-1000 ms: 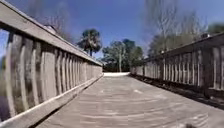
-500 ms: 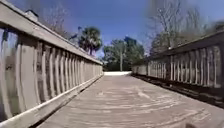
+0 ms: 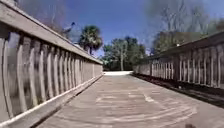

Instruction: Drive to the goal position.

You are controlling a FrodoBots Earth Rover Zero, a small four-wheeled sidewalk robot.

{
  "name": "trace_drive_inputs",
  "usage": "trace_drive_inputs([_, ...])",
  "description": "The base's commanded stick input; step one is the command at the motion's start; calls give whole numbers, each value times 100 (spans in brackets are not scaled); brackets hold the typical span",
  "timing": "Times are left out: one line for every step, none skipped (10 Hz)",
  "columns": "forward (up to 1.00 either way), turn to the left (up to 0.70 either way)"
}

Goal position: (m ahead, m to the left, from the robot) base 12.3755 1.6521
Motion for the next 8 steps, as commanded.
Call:
trace_drive_inputs([70, 0])
trace_drive_inputs([70, 0])
trace_drive_inputs([70, 0])
trace_drive_inputs([70, 0])
trace_drive_inputs([70, 0])
trace_drive_inputs([70, 0])
trace_drive_inputs([70, 0])
trace_drive_inputs([70, 0])
